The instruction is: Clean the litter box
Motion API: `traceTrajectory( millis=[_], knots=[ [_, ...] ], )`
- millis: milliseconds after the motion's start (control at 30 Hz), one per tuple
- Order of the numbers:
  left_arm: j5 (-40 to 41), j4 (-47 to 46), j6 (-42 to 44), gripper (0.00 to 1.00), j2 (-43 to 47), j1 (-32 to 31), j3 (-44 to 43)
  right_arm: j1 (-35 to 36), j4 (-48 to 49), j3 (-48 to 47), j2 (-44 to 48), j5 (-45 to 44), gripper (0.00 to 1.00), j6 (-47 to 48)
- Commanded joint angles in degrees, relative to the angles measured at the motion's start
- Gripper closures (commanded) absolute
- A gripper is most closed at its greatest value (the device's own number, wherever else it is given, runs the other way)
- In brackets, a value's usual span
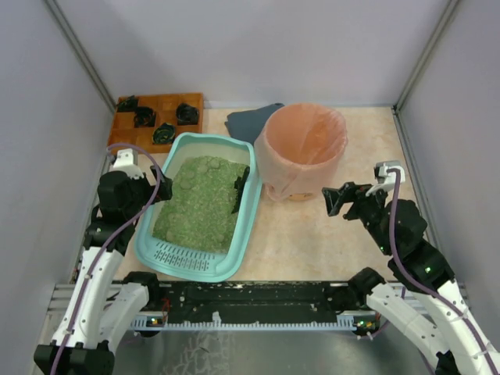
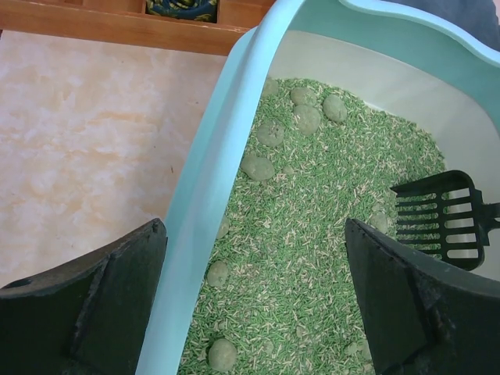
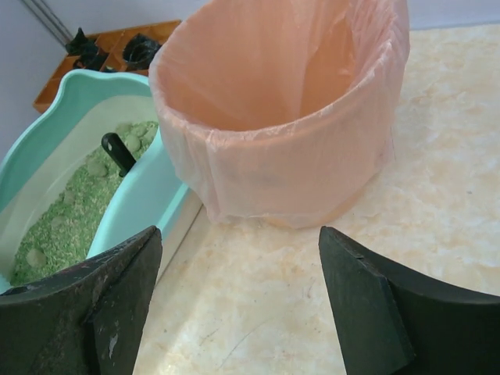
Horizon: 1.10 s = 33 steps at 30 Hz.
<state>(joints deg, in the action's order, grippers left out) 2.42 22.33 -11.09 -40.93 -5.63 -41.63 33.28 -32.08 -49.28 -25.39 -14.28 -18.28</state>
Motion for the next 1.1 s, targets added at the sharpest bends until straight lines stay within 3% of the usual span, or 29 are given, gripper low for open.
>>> traceTrajectory(
  millis=[0,267,500,667,900,1067],
  knots=[
    [1.28,-1.50,0.03,0.00,0.73,0.26,0.43,0.21,-0.09,0.54,0.90,-0.61,0.19,-1.69],
    [6.55,1.08,-1.18,0.00,-2.16,0.21,-0.78,0.16,-2.38,0.75,-1.12,0.86,0.17,-2.41],
    [8.93,2.80,-2.64,0.00,-4.75,0.26,-1.61,0.21,-7.51,-2.21,-9.89,6.13,0.17,-0.37],
    [8.59,2.94,-3.02,0.00,-4.92,0.35,-1.77,2.28,-3.82,-1.96,-19.10,13.80,0.18,-1.74],
    [8.89,3.03,-3.12,0.00,-4.49,0.34,-1.55,15.14,9.28,-6.10,-31.64,1.80,0.24,-5.72],
    [7.96,2.94,-3.12,0.00,-5.28,0.34,-1.62,16.90,19.35,-7.67,-39.19,-4.89,0.30,-6.89]
  ],
)
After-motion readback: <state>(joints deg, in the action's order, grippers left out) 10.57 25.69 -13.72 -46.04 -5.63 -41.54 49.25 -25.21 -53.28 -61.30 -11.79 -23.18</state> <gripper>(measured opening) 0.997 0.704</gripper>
